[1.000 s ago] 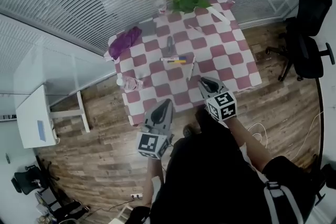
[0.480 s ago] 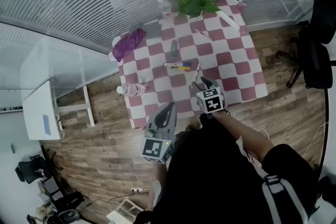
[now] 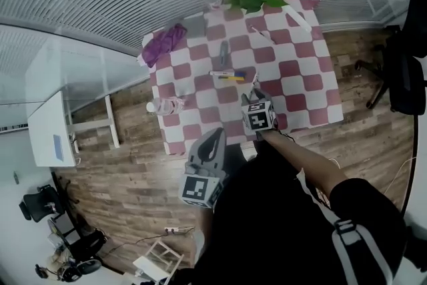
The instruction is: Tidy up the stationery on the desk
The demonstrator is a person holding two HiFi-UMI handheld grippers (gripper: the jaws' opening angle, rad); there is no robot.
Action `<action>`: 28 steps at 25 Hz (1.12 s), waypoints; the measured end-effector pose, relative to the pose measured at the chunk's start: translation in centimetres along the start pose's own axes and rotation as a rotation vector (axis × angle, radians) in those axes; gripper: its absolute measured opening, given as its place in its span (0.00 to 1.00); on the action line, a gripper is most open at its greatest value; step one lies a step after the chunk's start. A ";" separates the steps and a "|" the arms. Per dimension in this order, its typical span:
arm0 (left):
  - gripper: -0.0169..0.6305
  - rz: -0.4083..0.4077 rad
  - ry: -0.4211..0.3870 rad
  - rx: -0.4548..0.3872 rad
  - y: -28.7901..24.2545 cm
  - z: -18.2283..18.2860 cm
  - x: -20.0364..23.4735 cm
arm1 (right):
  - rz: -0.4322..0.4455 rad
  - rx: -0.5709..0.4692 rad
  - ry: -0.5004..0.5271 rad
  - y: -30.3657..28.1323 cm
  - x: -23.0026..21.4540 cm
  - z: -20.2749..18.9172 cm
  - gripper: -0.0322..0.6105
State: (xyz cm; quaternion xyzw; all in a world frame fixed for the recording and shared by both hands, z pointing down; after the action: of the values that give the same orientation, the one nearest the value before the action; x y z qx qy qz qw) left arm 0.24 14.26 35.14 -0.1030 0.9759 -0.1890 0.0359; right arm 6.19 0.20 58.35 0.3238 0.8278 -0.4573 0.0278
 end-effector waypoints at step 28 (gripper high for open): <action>0.08 -0.067 0.007 -0.007 -0.9 0.4 2.6 | -0.138 0.052 -0.097 -1.0 -1.5 -0.1 0.14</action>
State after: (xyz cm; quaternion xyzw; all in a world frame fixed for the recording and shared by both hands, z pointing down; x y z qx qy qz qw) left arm -2.07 12.68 35.00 -0.1350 0.9727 -0.1867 0.0259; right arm 6.87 -0.87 59.67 0.2439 0.8336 -0.4947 0.0277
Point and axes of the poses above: the fingertips, and each gripper's own axes: y backward along the fingers, x to its left, z out of its top, the point moved 5 cm from there along y, backward along the fingers, and after that the axes turned 12 degrees about -y, right-handed, at the moved point
